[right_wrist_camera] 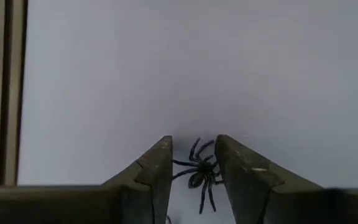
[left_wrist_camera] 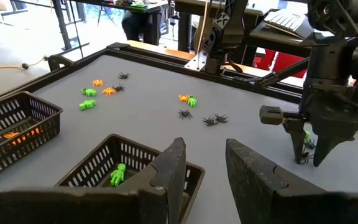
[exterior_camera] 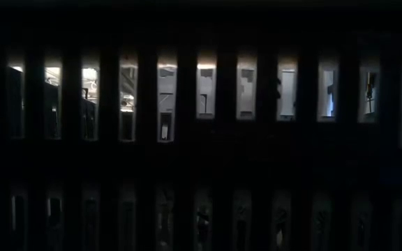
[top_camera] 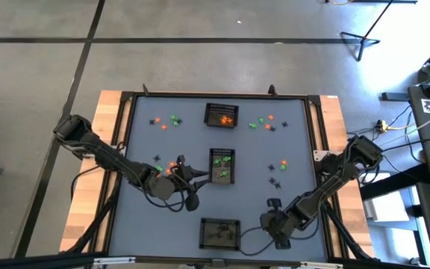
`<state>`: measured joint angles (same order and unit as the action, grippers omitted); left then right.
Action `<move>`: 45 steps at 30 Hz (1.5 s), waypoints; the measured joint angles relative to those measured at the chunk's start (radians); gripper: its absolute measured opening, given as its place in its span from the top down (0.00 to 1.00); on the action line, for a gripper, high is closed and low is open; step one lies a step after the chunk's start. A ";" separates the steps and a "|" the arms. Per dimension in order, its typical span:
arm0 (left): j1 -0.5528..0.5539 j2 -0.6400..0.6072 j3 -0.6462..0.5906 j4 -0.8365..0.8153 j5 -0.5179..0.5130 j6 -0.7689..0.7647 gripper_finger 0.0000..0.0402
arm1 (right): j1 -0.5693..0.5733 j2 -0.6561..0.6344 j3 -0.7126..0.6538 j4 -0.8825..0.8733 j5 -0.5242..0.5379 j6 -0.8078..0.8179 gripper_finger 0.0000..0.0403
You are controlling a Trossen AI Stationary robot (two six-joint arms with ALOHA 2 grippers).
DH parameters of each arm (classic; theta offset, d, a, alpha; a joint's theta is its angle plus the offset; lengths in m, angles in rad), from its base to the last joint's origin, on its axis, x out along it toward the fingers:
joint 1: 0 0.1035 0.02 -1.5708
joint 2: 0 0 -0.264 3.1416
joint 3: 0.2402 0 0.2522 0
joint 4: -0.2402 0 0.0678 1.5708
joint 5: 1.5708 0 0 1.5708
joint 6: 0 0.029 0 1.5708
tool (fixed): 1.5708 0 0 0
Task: Sort Halloween decoration
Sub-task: Put the black spider toy into the bottom black bin
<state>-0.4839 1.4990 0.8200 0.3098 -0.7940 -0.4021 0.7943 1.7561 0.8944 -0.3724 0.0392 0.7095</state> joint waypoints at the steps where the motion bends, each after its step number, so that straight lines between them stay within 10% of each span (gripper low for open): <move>1: 0.000 0.000 0.000 -0.003 0.000 -0.004 0.73 | -0.001 0.001 0.000 -0.004 0.007 -0.001 0.68; 12: 0.000 0.000 0.000 -0.021 0.000 -0.014 0.73 | -0.003 0.000 0.026 -0.069 0.040 -0.059 0.97; 29: 0.000 0.000 0.000 -0.030 -0.001 -0.016 0.73 | -0.005 0.004 0.382 -0.223 0.337 -0.354 0.95; 45: 0.000 0.000 0.000 -0.036 -0.001 -0.017 0.73 | -0.141 0.050 0.387 0.324 -0.035 -0.637 0.93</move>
<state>-0.4840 1.4990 0.8200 0.2742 -0.7948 -0.4187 0.6538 1.8066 1.2812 -0.0483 0.0038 0.0725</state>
